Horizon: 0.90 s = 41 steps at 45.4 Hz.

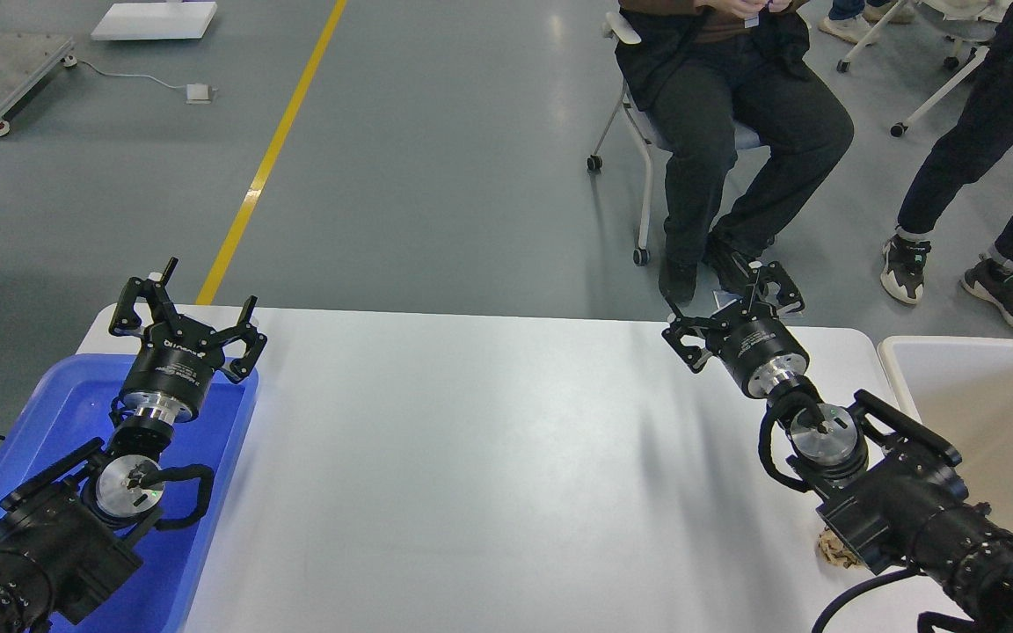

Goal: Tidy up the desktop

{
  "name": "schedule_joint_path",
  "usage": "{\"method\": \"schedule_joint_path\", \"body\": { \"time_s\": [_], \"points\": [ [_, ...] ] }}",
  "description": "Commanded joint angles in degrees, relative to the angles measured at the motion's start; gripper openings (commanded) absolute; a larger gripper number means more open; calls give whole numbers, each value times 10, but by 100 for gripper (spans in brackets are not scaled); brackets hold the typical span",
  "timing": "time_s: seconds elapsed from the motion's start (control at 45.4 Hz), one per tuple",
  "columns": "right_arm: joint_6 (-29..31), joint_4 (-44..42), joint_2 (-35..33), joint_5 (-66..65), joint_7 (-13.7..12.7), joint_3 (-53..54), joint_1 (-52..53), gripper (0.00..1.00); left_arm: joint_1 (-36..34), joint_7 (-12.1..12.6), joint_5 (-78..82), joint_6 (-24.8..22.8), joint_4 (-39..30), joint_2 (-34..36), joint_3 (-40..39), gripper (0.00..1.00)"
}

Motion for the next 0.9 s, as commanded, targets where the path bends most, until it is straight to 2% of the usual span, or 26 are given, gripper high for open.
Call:
{"method": "schedule_joint_path", "body": {
  "time_s": [0.0,0.594,0.88],
  "points": [
    [0,0,0,-7,0,-1,0,100,0,0,0,0,0,0,0,100],
    [3,12,-11,-42,0,1,9,100,0,0,0,-1,0,0,0,100],
    [0,85,-106,-112,-1,0,30,100,0,0,0,-1,0,0,0,100]
  ]
}}
